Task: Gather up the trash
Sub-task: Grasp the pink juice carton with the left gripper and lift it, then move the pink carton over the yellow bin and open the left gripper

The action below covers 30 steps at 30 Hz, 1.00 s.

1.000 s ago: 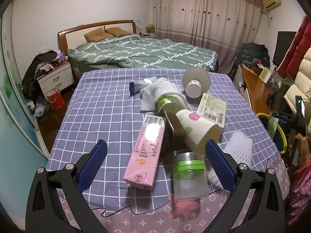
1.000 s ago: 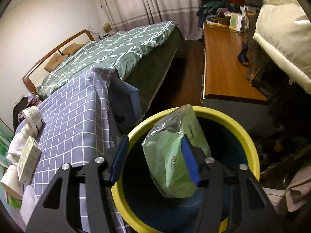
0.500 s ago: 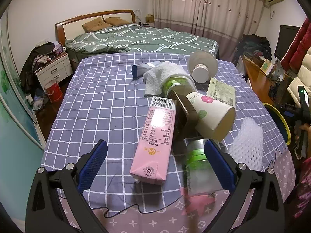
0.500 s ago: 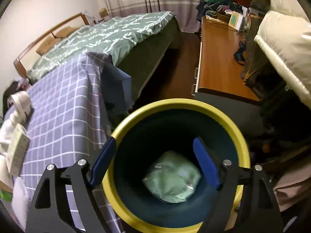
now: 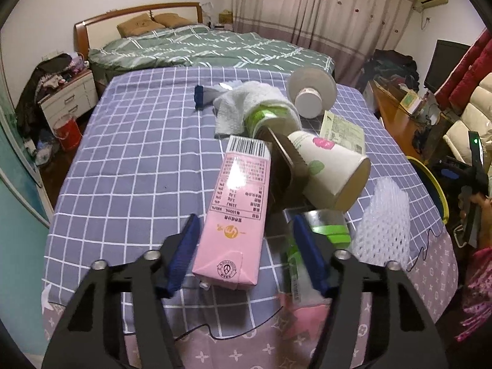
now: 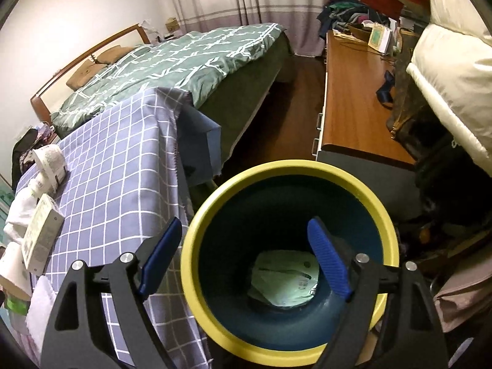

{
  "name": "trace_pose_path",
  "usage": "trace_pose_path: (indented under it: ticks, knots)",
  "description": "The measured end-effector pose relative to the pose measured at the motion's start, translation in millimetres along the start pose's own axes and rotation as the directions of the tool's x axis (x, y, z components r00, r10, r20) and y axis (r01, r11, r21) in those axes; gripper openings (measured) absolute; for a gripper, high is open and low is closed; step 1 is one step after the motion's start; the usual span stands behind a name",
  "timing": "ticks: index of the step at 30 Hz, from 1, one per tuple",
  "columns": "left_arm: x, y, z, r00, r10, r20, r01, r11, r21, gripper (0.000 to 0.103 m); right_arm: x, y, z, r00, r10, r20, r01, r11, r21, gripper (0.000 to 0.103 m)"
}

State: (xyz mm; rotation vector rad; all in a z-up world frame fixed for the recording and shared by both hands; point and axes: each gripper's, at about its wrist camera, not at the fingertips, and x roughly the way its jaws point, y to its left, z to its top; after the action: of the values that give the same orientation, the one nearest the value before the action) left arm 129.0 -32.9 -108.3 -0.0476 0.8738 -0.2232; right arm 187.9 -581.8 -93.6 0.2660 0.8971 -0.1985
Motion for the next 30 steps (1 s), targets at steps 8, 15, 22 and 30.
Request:
trace_pose_path:
  ticks: [8, 15, 22, 30]
  knots:
    - [9, 6, -1, 1.000, -0.011, -0.015, 0.011, 1.000, 0.005, 0.039, -1, 12, -4, 1.000, 0.022, -0.001, -0.022, 1.000, -0.022, 0.080]
    - [-24, 6, 11, 0.997, 0.048, 0.055, -0.049, 0.999, 0.019, 0.038, -11, 15, -8, 0.998, 0.051, 0.020, -0.051, 0.998, -0.029, 0.080]
    - [-63, -34, 32, 0.990, -0.047, 0.130, 0.035, 0.995, 0.090, 0.038, -37, 3, -14, 0.993, 0.085, 0.081, -0.085, 0.996, -0.003, 0.080]
    - [-27, -166, 66, 0.958, -0.284, 0.049, 0.259, 0.921, 0.290, 0.038, -77, -33, -29, 0.986, 0.044, 0.160, -0.048, 0.999, 0.023, 0.080]
